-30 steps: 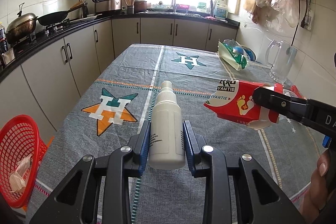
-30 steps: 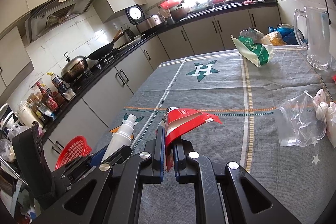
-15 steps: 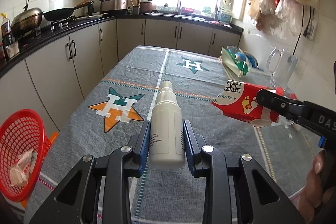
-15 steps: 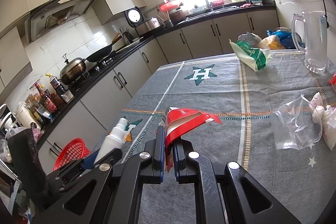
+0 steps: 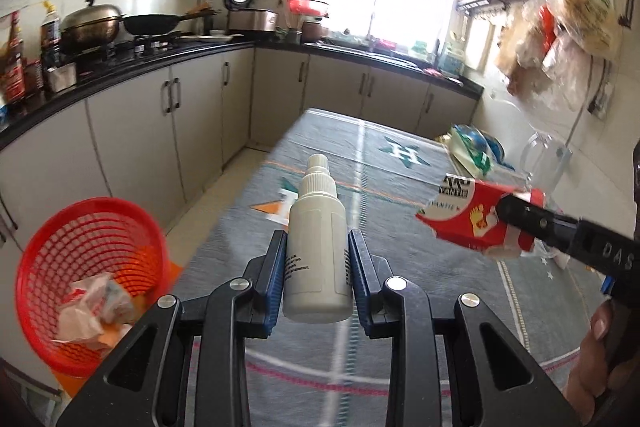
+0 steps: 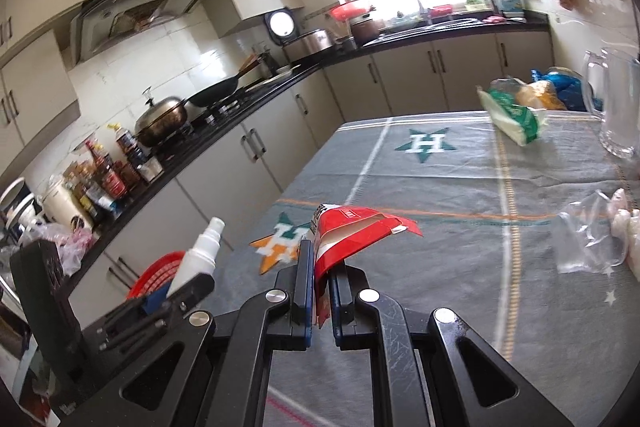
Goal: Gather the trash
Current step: 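Carry the white bottle and red-white carton to the red basket and open both tools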
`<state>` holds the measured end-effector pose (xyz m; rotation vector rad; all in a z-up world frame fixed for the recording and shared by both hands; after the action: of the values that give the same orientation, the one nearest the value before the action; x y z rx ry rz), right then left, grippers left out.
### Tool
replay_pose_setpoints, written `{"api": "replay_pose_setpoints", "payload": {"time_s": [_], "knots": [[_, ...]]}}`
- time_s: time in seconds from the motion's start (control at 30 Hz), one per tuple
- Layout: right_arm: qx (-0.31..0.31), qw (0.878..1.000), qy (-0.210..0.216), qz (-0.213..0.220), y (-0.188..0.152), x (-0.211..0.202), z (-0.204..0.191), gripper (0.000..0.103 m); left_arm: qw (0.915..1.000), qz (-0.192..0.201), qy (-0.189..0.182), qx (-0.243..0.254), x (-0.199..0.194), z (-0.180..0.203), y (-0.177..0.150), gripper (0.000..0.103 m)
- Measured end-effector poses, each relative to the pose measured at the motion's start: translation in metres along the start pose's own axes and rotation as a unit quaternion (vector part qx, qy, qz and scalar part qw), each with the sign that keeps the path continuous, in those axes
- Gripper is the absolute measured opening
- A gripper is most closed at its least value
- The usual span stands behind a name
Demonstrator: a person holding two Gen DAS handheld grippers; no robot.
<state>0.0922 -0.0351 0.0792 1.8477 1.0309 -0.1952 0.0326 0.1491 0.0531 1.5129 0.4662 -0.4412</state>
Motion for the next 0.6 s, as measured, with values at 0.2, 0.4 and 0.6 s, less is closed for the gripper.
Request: {"api": "replay_pose_setpoints", "payload": {"time_s": [0.2,0.4,0.6], "knots": [[-0.04,0.999,0.017,-0.024,-0.021,0.02,-0.053,0.008,0.9986,0.004,0.029,-0.044,-0.015,-0.062,-0.01,0.029],[-0.075,0.995,0.034,-0.054,-0.045,0.046,-0.097,0.008,0.9947,0.0,0.066,-0.079,-0.024,-0.118,-0.024,0.029],[-0.107,0.99,0.048,-0.085,-0.072,0.074,-0.137,0.008,0.9903,-0.012,0.088,-0.106,-0.029,-0.165,-0.044,0.029]]}}
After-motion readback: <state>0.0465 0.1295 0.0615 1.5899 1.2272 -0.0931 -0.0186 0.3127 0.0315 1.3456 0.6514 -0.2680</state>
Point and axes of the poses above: each gripper's, at about its wrist camera, not at the fingertips, and x roughly the way its jaws point, z to its right, y to its top, the point moved 6 cm from there along x, roughly the way its jaws point, and after that the axes turned 11 degrees about x, right-handed, at the moved point
